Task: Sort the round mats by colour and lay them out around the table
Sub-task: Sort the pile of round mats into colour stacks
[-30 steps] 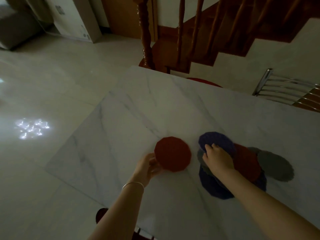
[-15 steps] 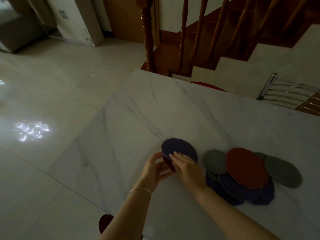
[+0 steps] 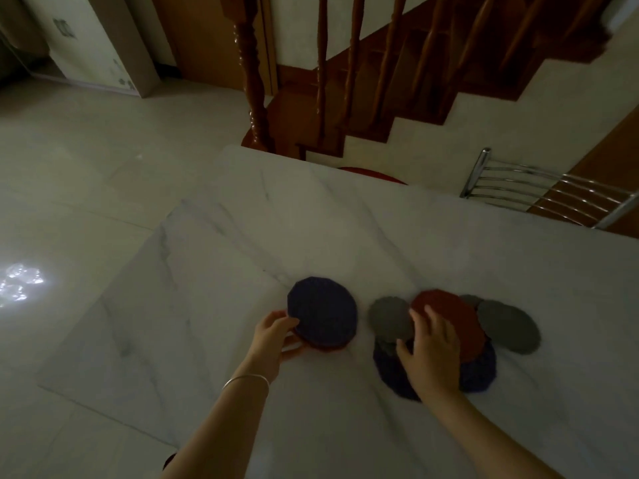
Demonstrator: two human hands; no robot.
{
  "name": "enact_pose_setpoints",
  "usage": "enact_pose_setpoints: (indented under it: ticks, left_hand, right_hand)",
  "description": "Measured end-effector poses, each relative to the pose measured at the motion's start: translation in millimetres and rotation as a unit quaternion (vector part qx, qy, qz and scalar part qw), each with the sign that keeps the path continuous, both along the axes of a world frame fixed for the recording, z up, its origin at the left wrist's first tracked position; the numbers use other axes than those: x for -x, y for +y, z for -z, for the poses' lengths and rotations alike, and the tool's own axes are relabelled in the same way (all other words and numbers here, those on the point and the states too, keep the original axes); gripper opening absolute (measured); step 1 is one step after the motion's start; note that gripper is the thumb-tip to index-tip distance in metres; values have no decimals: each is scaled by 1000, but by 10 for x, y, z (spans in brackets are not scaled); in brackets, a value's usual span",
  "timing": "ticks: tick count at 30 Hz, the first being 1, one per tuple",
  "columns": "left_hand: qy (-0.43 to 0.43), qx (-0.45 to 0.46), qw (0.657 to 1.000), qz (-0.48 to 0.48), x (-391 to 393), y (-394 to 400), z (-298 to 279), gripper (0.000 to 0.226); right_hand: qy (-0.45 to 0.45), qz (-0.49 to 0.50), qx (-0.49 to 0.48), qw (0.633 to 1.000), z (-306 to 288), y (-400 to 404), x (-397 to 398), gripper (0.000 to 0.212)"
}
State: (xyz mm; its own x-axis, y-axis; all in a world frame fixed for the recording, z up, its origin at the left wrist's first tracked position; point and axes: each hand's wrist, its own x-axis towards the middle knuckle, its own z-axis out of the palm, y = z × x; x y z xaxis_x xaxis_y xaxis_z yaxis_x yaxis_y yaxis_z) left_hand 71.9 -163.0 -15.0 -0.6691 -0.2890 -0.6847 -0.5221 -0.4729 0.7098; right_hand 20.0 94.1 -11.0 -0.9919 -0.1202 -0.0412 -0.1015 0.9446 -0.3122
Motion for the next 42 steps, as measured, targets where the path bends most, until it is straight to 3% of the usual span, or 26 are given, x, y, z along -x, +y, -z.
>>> enact_pose_setpoints:
  ticks: [4,7,10,12,14,19,21,24,29,33,38,42]
  left_hand:
    - [-4,3,1000,-11,11,23,49,24]
    - [-6,1,1000,-17,51,51,57,21]
    - [-8,3,1000,-23,74,85,44,14]
    - [-10,2,1000,-26,83,101,37,11]
    - [-10,0,1000,-27,86,110,20,13]
    - [-2,-6,1000,-25,91,107,-3,14]
    - [-3,-6,1000,-27,84,108,-5,14]
    - [1,-12,999,-32,71,117,1,15]
    - [-10,-40,998,-52,74,173,-15,31]
    - [-1,-65,996,-54,50,204,-20,36]
    - [24,-49,997,-48,53,244,-30,13]
    - [25,-30,999,-38,70,255,-55,18]
  right_hand:
    - [-85,38,-27,995,20,441,71,66]
    - [-136,2,-79,988,-1,559,163,62]
    - [-70,-94,-162,980,-55,528,206,48]
    - [28,-113,-161,980,-126,517,216,30]
    - [59,-135,-149,978,-249,449,288,25]
    - [60,6,-45,997,-486,200,508,37]
    - [79,19,-10,997,-551,12,578,29]
    - [78,-71,38,994,-532,-378,555,27]
    - [36,-282,41,958,-225,-920,113,45]
    - [-44,-302,8,952,-14,-1067,-11,53]
    - [-90,-324,6,942,67,-1075,-87,56]
    - [-53,-331,30,942,-7,-865,-145,49]
